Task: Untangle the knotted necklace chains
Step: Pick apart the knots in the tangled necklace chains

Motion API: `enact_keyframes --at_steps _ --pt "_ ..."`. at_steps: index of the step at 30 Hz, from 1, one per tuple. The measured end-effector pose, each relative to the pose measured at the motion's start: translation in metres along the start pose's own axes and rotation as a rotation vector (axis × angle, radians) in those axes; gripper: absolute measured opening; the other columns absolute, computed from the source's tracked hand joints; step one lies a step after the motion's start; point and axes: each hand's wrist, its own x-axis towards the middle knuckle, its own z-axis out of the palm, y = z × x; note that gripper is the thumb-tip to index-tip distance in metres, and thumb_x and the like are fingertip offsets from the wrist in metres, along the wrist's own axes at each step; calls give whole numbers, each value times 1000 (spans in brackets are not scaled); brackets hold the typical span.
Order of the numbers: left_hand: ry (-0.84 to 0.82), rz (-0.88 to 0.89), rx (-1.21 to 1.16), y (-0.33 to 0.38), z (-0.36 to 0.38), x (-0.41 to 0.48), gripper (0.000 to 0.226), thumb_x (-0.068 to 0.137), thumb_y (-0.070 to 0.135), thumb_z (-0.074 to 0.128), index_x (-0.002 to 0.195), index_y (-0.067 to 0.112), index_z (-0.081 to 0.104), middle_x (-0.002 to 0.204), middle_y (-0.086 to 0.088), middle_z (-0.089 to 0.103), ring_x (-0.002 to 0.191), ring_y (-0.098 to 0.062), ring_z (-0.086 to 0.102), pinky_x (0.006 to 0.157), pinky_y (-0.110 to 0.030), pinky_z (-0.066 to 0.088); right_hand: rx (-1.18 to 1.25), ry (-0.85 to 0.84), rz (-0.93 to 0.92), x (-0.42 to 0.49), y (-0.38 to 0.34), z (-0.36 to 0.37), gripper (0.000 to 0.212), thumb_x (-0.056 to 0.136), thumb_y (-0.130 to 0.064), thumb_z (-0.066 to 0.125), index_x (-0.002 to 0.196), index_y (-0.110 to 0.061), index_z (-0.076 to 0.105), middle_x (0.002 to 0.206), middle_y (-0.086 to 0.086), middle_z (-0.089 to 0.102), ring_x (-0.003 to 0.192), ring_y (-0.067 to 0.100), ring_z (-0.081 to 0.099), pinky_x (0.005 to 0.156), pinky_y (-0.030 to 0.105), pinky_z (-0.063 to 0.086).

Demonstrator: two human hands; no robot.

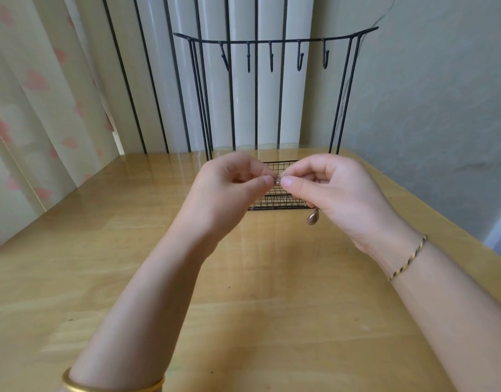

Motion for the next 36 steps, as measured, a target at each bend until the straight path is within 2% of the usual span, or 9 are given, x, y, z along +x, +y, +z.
enact_keyframes --at_steps 4,8,12,16,20,24,30,34,36 --pt "-12 -29 -48 1 0 0 10 87 9 65 79 14 69 72 5 67 61 4 55 59 -8 43 -12 10 -13 0 -3 1 8 83 -16 69 75 -17 67 63 -8 57 52 -1 46 49 15 39" --pt "-21 -15 -52 2 1 -1 10 87 7 63 80 12 69 64 9 66 62 1 56 62 -10 46 13 1 11 0 -2 3 11 83 -9 66 74 -16 64 66 1 60 52 9 52 54 32 46" --pt "-33 -30 -29 4 2 -2 10 88 9 63 80 12 68 64 11 66 62 1 58 61 -8 45 91 2 20 2 -2 4 13 82 -2 63 73 -11 63 67 1 65 55 17 64 68 34 53" --pt "-25 -64 25 5 3 -2 10 87 16 63 77 16 66 72 8 63 62 4 52 58 -5 41 138 -3 28 2 -2 3 14 82 -1 63 69 -9 61 71 6 64 58 21 65 70 36 55" --pt "-27 -108 9 5 2 -2 12 88 18 62 80 10 64 74 4 61 70 -7 52 65 -20 41 88 -14 0 2 -1 4 15 83 -4 62 70 -11 60 67 3 61 50 17 58 64 34 50" --pt "-71 -190 -40 5 0 -1 20 89 15 59 70 14 60 62 8 57 66 -9 50 63 -23 38 7 -37 -59 1 0 6 16 88 -5 58 75 -14 59 59 -7 56 48 8 48 55 23 43" --pt "-149 -250 -84 3 -3 0 20 94 18 55 76 14 63 68 5 59 71 -12 51 72 -28 41 -1 -75 -158 1 -2 2 15 88 -3 58 89 -16 64 74 -6 57 61 11 48 54 20 39" --pt "-185 -261 -125 3 -3 -2 17 95 19 54 83 11 64 70 3 58 68 -11 51 71 -26 42 -59 -55 -203 0 -3 -1 13 85 -12 67 81 -24 68 79 10 69 66 32 57 57 41 51" --pt "-194 -271 -131 2 -4 -2 20 96 20 54 81 12 64 69 4 58 67 -10 51 70 -25 43 -110 -39 -224 0 -2 -1 15 83 -14 69 77 -28 68 66 -6 66 53 13 49 49 31 45"
